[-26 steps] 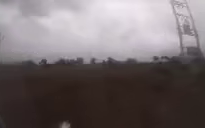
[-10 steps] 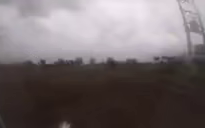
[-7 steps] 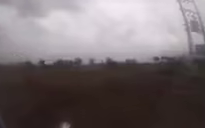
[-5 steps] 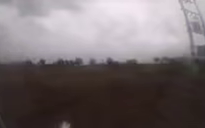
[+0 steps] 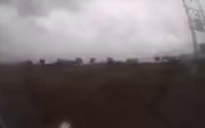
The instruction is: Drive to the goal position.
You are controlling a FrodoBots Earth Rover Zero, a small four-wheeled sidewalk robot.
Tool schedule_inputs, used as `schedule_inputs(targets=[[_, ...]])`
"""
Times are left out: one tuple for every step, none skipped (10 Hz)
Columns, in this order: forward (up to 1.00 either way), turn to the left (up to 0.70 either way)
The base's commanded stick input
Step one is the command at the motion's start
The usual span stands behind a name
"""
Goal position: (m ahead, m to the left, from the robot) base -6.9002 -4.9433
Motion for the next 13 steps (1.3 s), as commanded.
schedule_inputs(targets=[[0.7,0.0],[0.7,0.0],[0.7,0.0],[0.7,0.0],[0.7,0.0],[0.7,0.0],[0.7,0.0],[0.7,0.0],[0.7,0.0],[0.7,0.0],[0.7,0.0],[0.7,0.0],[0.7,0.0]])
